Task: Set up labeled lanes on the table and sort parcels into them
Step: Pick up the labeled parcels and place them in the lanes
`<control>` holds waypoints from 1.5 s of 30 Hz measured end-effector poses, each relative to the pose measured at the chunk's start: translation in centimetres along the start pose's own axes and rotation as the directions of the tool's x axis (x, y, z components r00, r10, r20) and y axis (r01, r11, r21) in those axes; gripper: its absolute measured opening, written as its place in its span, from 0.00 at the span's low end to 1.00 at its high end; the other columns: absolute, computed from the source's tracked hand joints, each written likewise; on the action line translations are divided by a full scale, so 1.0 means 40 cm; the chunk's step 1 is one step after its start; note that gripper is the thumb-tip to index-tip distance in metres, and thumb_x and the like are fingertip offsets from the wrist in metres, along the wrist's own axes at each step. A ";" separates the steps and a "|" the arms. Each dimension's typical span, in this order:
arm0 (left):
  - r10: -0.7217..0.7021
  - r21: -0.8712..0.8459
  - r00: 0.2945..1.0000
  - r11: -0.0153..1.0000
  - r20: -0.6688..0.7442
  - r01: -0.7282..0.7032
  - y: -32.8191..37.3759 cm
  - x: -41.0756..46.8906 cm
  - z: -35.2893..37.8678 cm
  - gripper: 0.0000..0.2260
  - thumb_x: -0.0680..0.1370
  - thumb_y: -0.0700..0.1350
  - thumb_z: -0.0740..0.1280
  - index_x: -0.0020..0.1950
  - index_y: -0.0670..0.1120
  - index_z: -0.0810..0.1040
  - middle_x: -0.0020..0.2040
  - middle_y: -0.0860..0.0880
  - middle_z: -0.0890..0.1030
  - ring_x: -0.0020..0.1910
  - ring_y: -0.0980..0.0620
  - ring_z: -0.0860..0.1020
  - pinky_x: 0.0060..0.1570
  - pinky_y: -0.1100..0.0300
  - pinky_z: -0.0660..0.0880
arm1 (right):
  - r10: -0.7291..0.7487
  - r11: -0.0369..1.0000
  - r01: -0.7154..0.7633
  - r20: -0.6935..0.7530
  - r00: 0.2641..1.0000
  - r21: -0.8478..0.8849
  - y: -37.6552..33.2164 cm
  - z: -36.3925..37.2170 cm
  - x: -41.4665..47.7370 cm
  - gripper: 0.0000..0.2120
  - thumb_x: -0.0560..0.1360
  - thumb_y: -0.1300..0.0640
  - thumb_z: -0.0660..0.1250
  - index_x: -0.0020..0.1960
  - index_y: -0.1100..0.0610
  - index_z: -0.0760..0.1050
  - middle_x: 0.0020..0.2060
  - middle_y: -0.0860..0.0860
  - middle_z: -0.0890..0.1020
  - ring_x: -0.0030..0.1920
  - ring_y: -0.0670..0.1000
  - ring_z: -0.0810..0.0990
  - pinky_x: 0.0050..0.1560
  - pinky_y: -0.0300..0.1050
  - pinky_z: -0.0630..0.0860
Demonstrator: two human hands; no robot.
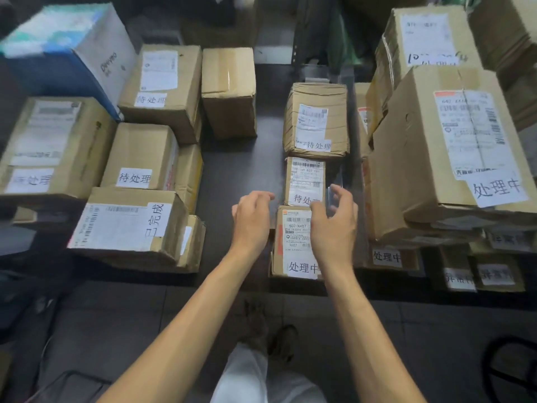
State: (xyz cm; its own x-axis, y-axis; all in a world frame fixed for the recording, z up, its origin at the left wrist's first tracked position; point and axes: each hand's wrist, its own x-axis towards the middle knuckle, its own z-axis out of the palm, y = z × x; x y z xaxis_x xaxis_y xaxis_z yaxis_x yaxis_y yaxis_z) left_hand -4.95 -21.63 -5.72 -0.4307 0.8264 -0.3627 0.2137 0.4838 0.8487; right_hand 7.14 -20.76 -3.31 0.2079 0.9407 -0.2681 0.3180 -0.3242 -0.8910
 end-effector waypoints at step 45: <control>-0.168 -0.376 0.978 0.904 0.123 0.202 -0.157 0.287 -1.013 0.15 0.84 0.53 0.59 0.70 0.54 0.74 0.55 0.48 0.86 0.52 0.46 0.86 0.54 0.48 0.82 | 0.135 0.987 -0.161 0.520 0.843 0.004 -0.444 0.911 -0.227 0.36 0.66 0.40 0.66 0.74 0.46 0.68 0.70 0.50 0.71 0.65 0.52 0.76 0.67 0.60 0.75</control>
State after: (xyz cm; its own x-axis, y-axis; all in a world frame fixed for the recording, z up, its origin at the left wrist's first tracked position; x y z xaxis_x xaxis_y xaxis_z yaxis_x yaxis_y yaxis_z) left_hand -46.78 -26.83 0.39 -0.3495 0.7626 -0.5444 -0.2234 0.4964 0.8388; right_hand -34.11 -19.89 1.60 -0.2630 0.8013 -0.5374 0.2768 -0.4709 -0.8376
